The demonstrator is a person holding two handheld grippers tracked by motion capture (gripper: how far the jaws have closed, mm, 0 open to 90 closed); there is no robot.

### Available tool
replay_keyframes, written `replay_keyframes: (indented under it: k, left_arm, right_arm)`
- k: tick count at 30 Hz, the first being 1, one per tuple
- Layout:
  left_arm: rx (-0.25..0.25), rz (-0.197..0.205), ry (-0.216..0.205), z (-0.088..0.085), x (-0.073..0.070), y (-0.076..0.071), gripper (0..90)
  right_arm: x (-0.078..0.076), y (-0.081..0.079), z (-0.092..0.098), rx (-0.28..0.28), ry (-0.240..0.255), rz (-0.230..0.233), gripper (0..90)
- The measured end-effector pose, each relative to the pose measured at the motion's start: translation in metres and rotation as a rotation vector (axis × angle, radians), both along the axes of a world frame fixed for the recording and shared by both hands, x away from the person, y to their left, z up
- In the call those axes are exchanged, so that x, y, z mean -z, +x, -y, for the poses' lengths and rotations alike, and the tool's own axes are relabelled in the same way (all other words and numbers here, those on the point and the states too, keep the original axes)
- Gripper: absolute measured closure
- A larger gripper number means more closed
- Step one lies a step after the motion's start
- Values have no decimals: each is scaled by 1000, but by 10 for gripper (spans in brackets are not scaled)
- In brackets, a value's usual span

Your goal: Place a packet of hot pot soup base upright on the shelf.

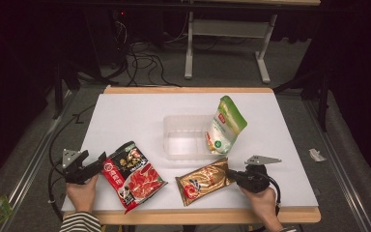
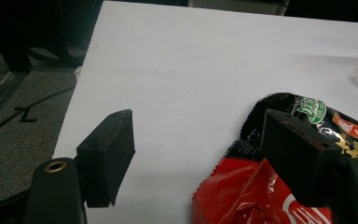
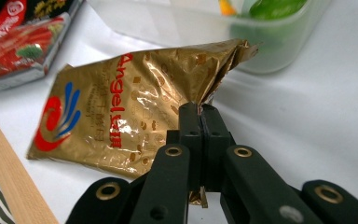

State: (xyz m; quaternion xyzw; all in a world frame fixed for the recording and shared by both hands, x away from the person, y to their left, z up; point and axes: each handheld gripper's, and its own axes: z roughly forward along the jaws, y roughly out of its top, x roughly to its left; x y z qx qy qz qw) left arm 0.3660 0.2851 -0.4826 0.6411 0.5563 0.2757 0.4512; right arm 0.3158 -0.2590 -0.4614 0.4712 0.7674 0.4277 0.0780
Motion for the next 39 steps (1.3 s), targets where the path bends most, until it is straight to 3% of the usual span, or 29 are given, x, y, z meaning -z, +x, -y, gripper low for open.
replay_keyframes:
  k: [17,39]
  left_arm:
    - [-1,-3,-3,0,0,0,261]
    - [0,2,-7,-1,0,0,261]
  right_arm:
    - [-55,4,11,-7,-39,102,900]
    - [-110,4,17,-62,4,159,900]
